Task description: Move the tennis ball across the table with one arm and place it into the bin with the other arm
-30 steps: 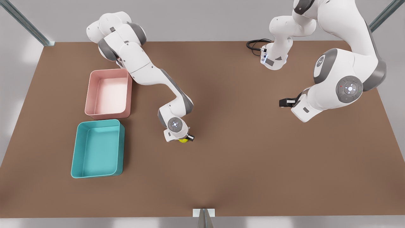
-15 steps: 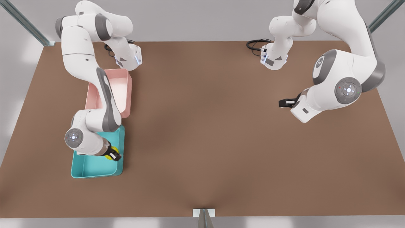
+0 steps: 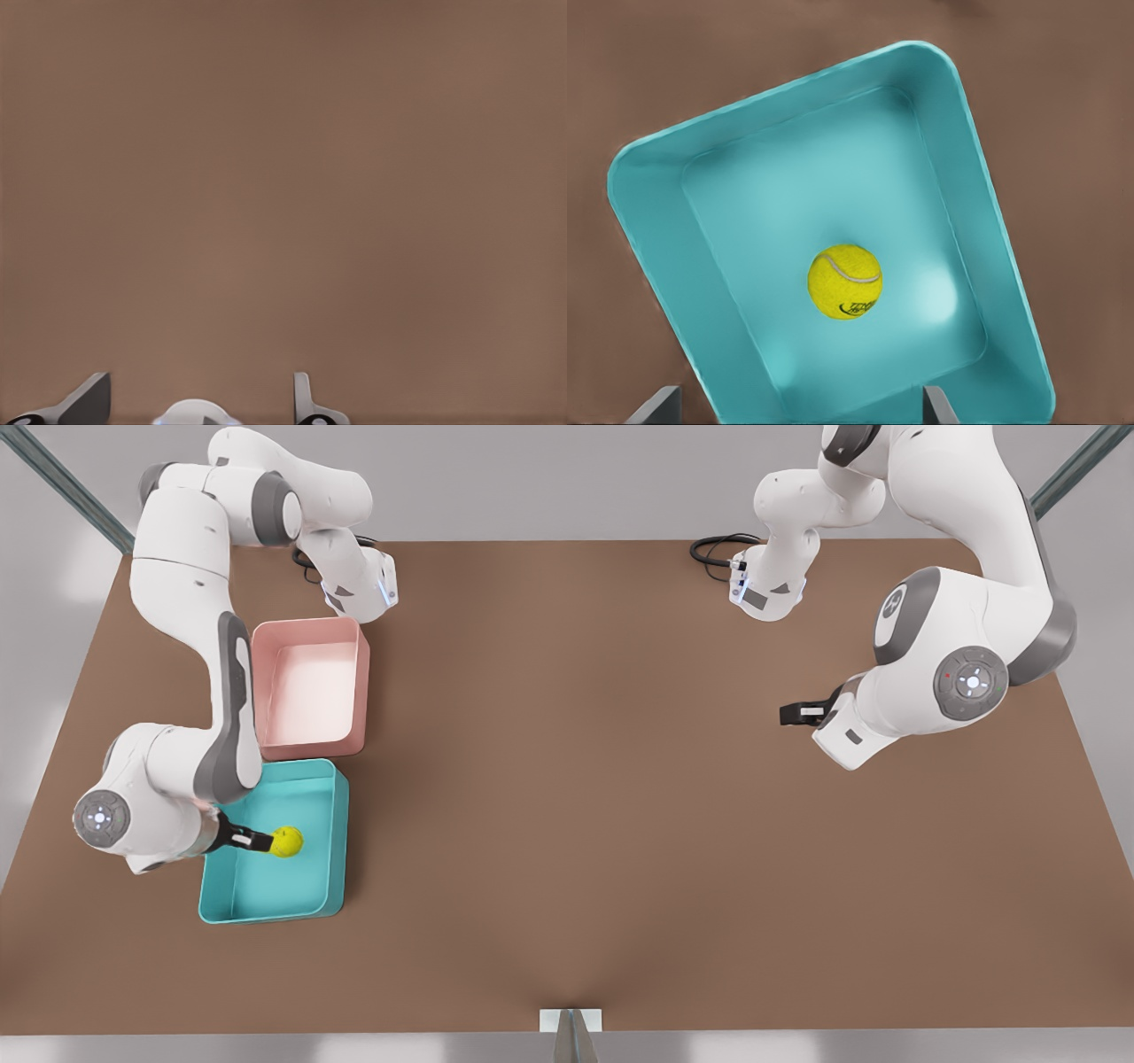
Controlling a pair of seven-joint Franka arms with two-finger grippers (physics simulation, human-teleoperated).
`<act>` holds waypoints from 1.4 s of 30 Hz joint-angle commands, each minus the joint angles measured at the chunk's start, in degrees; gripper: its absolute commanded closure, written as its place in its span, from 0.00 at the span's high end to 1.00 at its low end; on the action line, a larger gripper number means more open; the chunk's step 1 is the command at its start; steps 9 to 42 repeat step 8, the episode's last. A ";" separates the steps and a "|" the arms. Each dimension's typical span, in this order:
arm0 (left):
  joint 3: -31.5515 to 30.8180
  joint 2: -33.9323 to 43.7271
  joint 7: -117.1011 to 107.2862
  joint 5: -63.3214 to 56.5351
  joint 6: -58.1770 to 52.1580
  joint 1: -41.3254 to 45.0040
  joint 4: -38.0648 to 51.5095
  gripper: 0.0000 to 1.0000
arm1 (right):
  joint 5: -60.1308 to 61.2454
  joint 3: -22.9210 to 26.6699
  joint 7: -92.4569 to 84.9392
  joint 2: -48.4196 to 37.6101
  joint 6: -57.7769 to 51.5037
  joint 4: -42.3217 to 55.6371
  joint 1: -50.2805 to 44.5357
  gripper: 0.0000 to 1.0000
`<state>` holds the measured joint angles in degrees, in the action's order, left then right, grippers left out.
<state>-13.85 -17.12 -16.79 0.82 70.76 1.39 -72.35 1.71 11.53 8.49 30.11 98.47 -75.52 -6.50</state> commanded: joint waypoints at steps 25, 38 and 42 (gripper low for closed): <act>-0.03 0.07 -0.35 -0.03 -0.09 -0.08 0.02 1.00 | -8.39 -4.32 -19.65 -17.80 -31.23 5.29 1.49 1.00; -0.03 0.07 -0.35 -0.03 -0.09 -0.08 0.02 1.00 | -8.39 -4.32 -19.65 -17.80 -31.23 5.29 1.49 1.00; -0.03 0.07 -0.35 -0.03 -0.09 -0.08 0.02 1.00 | -8.39 -4.32 -19.65 -17.80 -31.23 5.29 1.49 1.00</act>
